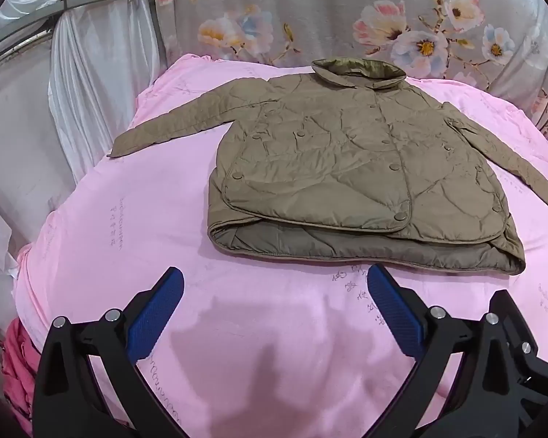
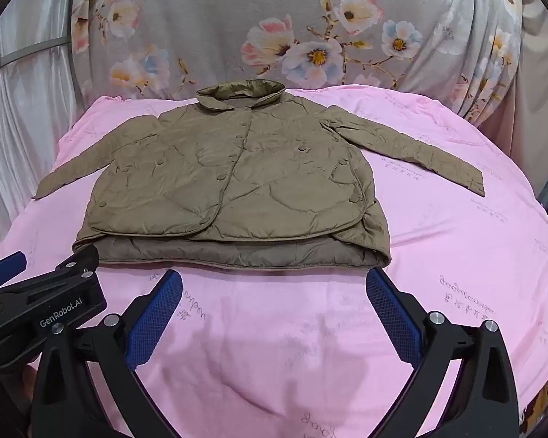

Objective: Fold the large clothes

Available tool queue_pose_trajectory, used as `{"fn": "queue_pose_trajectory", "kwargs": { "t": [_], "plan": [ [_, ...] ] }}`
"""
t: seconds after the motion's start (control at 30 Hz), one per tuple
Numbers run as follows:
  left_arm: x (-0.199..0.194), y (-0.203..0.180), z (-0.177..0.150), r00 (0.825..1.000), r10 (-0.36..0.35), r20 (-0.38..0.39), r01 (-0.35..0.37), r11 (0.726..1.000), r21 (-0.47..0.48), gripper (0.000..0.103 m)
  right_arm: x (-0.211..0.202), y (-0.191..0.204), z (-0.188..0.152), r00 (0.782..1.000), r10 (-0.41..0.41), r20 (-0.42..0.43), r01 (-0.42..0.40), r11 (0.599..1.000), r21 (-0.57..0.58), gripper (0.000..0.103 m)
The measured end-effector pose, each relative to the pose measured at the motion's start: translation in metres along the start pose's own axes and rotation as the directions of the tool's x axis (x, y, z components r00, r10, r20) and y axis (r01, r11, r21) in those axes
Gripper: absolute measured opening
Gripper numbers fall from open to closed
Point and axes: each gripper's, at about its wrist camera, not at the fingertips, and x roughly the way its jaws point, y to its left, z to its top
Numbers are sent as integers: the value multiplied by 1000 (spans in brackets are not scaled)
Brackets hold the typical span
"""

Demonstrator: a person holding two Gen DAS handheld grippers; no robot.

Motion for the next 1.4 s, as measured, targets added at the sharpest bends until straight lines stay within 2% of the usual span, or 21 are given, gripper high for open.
{"fn": "queue_pose_trajectory", "kwargs": {
  "t": [0.5,1.4],
  "plan": [
    [-15,15,-3,1000,1,17,-1,1000,-11,98,-14,4,-1,1000,0,10,0,1000,-11,98],
    [-19,16,-5,1000,-1,19,1,1000,-11,98,-8,9,-4,1000,1,12,-1,1000,-7,98]
  ]
}}
